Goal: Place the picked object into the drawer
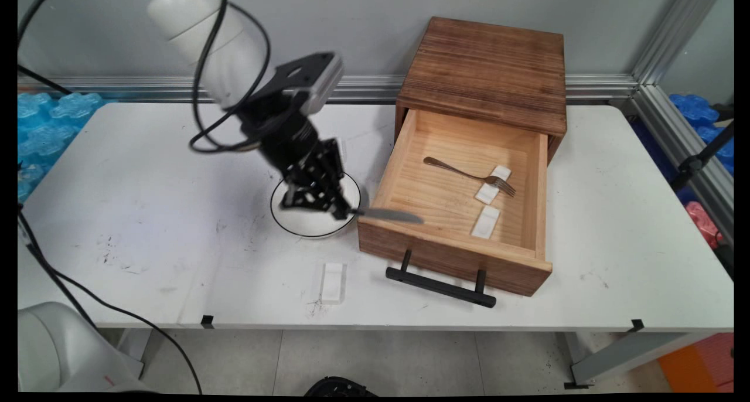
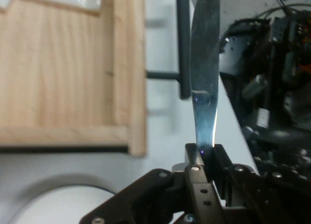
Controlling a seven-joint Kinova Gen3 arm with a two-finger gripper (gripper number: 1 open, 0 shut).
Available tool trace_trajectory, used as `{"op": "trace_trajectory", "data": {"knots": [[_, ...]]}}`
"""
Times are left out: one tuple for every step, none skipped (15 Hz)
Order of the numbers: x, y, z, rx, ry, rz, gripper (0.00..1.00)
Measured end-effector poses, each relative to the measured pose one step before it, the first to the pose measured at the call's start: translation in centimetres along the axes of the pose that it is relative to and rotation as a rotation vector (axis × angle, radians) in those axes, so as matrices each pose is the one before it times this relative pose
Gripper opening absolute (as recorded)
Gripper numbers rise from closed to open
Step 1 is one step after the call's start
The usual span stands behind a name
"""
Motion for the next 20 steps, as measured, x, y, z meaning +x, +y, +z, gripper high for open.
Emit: {"op": "trace_trajectory", "data": {"knots": [[0.531, -0.690, -0.075, 0.00712, 0.00595, 0.00927, 0.00], [0.628, -0.830, 0.034, 0.00845, 0.00701, 0.01111, 0.00], [0.626, -0.829, 0.134, 0.00828, 0.00747, 0.01050, 0.00], [0.507, -0.679, 0.178, 0.00698, 0.00636, 0.00777, 0.00], [0.593, -0.804, 0.280, 0.00935, 0.00796, 0.00898, 0.00], [0.476, -0.666, 0.276, 0.00809, 0.00627, 0.00769, 0.00], [0.306, -0.433, 0.217, 0.00511, 0.00395, 0.00532, 0.00], [0.452, -0.603, 0.362, 0.00617, 0.00515, 0.00908, 0.00], [0.451, -0.657, 0.465, 0.00570, 0.00451, 0.01115, 0.00], [0.463, -0.590, 0.563, 0.00310, 0.00344, 0.01212, 0.00], [0.387, -0.482, 0.515, 0.00275, 0.00234, 0.01159, 0.00], [0.268, -0.315, 0.357, 0.00214, 0.00122, 0.00871, 0.00], [0.409, -0.422, 0.574, 0.00162, 0.00123, 0.01287, 0.00], [0.263, -0.247, 0.389, 0.00014, 0.00100, 0.00772, 0.00], [0.338, -0.347, 0.554, 0.00019, 0.00087, 0.00984, 0.00], [0.365, -0.344, 0.708, -0.00140, -0.00062, 0.01191, 0.00], [0.227, -0.258, 0.627, -0.00126, -0.00251, 0.00898, 0.00], [0.139, -0.196, 0.546, -0.00138, -0.00301, 0.00698, 0.00], [0.099, -0.177, 0.621, -0.00268, -0.00486, 0.00758, 0.00], [0.054, -0.168, 0.589, -0.00224, -0.00484, 0.00691, 0.00]]}}
